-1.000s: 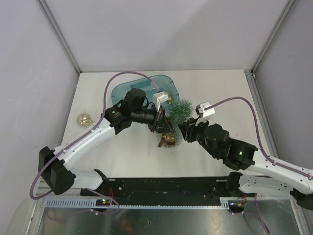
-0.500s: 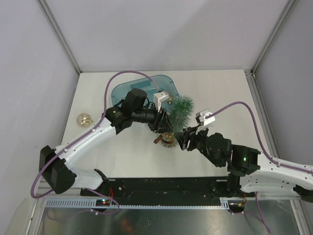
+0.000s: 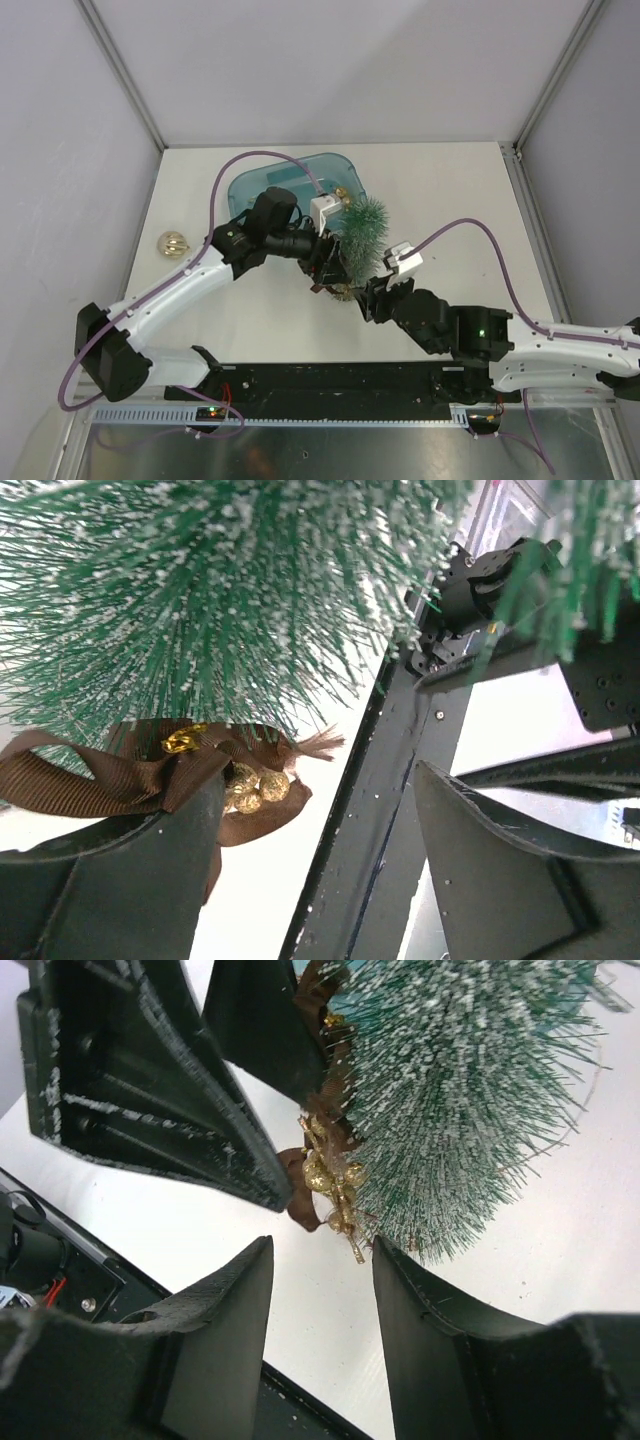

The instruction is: Decorate the small christmas tree

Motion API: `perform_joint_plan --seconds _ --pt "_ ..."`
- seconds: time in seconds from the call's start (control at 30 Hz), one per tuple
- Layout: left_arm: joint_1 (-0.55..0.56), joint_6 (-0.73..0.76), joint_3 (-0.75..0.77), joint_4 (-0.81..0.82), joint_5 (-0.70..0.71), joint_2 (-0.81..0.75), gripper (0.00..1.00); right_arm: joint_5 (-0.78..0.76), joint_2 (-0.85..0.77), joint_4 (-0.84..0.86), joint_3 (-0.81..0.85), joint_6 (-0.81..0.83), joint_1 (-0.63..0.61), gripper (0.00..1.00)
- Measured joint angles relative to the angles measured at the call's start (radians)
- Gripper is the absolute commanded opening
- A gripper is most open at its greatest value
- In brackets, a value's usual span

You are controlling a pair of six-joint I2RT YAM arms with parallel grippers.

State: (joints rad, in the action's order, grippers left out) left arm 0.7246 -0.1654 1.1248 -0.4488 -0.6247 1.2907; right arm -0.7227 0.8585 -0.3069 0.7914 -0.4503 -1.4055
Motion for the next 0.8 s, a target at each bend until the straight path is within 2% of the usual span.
perform_joint_plan --seconds 0.2,0.6,0.7,0.8 --pt "-0.001 0.051 0.024 -0.093 -0.008 -0.041 0.98 -0.024 -0.06 0.002 0.0 0.006 0.0 0.47" --pt "-0.019 0.19 0.095 -0.27 0.036 -0.199 1.0 -0.053 -0.089 0.002 0.001 0.029 0.0 0.48" --pt "-0.079 0.217 0.128 -0.299 0.063 -0.214 1.0 -0.06 -0.093 -0.002 0.005 0.037 0.0 0.48" --pt "-0.235 0.226 0.171 -0.32 0.074 -0.193 1.0 -0.068 -0.105 -0.002 0.009 0.042 0.0 0.48"
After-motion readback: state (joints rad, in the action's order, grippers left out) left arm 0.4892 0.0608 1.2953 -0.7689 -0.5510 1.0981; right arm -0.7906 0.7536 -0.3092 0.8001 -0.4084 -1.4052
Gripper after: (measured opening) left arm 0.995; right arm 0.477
